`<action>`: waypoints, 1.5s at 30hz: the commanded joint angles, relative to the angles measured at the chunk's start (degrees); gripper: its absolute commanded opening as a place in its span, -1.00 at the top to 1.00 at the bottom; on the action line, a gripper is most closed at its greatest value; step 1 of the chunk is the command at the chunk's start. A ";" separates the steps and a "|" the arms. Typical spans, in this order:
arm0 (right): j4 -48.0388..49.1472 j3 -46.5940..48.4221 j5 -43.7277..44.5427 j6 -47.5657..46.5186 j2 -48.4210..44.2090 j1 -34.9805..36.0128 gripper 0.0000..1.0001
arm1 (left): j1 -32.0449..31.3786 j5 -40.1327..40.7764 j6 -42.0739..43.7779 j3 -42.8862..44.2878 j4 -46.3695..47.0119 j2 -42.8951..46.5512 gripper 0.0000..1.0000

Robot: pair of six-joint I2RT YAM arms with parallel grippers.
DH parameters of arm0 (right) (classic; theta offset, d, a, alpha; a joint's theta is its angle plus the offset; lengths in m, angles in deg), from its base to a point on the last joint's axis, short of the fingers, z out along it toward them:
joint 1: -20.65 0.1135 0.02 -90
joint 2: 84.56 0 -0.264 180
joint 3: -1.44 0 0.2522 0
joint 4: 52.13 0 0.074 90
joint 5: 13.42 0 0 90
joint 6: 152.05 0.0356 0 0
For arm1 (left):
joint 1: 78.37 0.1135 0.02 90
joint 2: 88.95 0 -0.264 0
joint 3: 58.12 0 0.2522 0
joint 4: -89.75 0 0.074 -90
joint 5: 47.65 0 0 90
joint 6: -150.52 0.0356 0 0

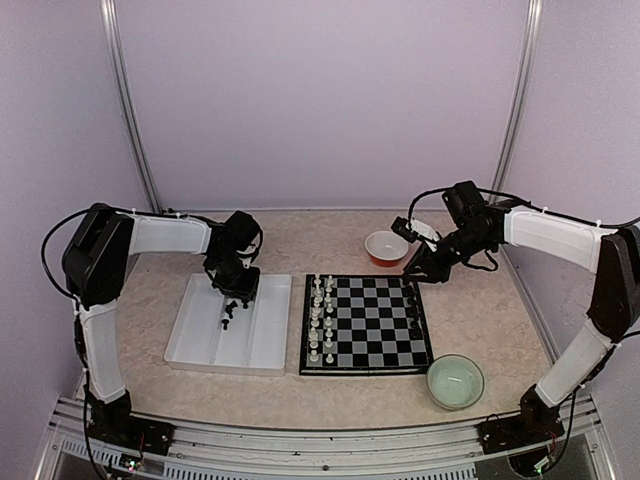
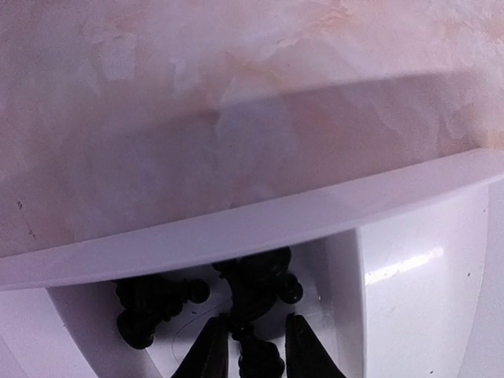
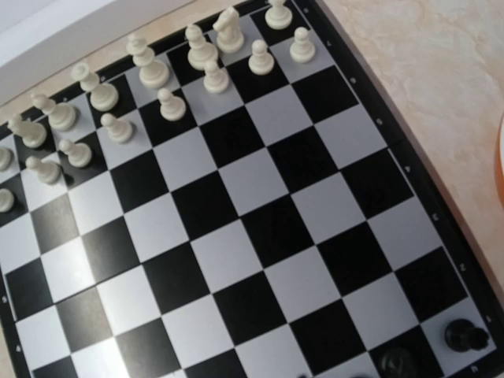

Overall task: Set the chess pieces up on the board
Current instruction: Pick up the chess pile from the storage box.

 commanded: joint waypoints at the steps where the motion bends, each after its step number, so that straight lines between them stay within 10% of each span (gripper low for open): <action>1: 0.28 -0.57 -0.20 0.02 -1.16 -0.20 0.50 | -0.32 -1.38 -1.45 0.80 -1.86 -4.48 0.55; 10: 0.01 -0.04 -0.80 0.02 -0.93 -0.04 0.50 | -0.23 -1.56 -2.44 0.19 -4.88 -1.08 0.73; 30: -0.11 -0.06 -0.72 0.02 -1.43 0.77 0.50 | -2.37 0.80 -5.54 -6.00 -8.33 2.61 0.39; 45: -0.18 0.15 -0.37 -0.04 -1.14 1.34 0.50 | -2.96 -1.00 -1.45 -8.55 -3.64 3.00 0.87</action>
